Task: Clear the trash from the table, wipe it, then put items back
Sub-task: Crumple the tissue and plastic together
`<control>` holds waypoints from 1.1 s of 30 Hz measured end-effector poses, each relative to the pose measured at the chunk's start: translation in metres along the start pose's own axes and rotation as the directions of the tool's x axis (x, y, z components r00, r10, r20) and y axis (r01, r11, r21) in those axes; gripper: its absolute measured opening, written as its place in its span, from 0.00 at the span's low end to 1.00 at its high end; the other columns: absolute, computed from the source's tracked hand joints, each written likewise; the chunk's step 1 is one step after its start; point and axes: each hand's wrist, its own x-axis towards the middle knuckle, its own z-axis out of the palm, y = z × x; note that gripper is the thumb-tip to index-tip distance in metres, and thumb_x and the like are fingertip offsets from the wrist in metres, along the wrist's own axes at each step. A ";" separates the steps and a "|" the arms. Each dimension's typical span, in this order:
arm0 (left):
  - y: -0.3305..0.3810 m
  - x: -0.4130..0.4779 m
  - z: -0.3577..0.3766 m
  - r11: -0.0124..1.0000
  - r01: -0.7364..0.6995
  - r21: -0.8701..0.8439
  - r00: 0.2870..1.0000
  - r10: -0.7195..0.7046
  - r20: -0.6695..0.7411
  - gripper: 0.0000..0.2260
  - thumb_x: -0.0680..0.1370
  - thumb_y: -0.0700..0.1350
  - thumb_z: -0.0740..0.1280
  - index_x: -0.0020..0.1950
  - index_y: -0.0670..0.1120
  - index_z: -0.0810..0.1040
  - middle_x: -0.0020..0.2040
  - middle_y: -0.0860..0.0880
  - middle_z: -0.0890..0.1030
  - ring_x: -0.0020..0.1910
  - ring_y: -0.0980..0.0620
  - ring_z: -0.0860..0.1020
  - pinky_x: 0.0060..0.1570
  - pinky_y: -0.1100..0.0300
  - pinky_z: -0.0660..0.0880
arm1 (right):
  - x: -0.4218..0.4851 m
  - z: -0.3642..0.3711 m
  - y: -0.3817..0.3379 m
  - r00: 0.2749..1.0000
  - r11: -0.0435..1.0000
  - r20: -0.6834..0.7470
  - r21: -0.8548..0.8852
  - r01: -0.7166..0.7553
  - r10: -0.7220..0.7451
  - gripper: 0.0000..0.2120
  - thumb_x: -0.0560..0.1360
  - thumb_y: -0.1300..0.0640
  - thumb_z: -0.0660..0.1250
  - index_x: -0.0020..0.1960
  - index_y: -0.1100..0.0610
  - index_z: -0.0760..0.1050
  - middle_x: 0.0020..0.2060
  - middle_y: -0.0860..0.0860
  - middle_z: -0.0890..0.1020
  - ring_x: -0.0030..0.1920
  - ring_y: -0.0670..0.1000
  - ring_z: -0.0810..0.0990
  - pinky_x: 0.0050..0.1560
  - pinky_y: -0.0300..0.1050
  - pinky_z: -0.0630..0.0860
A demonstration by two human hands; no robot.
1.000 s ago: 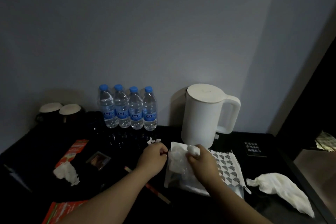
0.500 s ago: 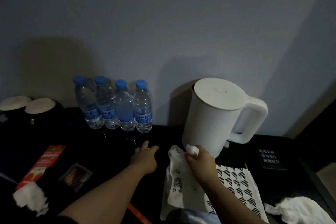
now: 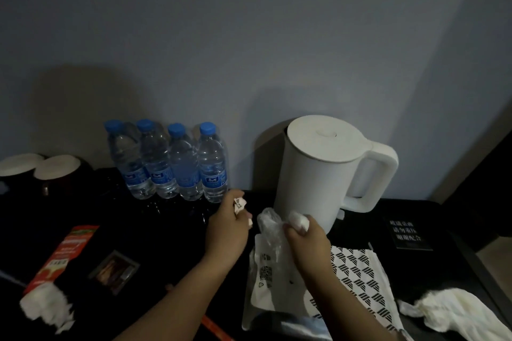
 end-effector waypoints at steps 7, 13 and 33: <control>0.042 -0.063 0.014 0.979 0.030 -0.201 0.985 0.005 0.171 0.08 0.81 0.43 0.59 0.55 0.55 0.74 0.54 0.49 0.79 0.53 0.50 0.77 0.55 0.59 0.73 | -0.044 -0.023 -0.026 0.997 0.918 -0.074 0.397 -0.006 0.038 0.05 0.76 0.56 0.66 0.51 0.56 0.75 0.42 0.52 0.81 0.46 0.52 0.81 0.48 0.46 0.76; 0.052 -0.123 0.017 0.918 0.207 -0.338 0.939 -0.090 0.331 0.08 0.81 0.47 0.60 0.59 0.54 0.74 0.57 0.50 0.77 0.54 0.54 0.75 0.52 0.61 0.73 | -0.098 -0.055 -0.020 0.981 0.732 0.094 0.654 -0.191 0.172 0.21 0.82 0.48 0.50 0.52 0.57 0.80 0.45 0.55 0.85 0.47 0.49 0.83 0.45 0.38 0.77; 0.036 -0.329 0.098 0.782 0.466 -0.414 0.861 -0.293 0.415 0.13 0.80 0.45 0.59 0.45 0.41 0.81 0.37 0.43 0.83 0.39 0.46 0.80 0.42 0.58 0.74 | -0.231 -0.193 0.107 0.998 0.952 -0.030 0.304 -0.042 0.053 0.08 0.75 0.63 0.63 0.45 0.50 0.74 0.42 0.48 0.81 0.41 0.43 0.79 0.38 0.35 0.72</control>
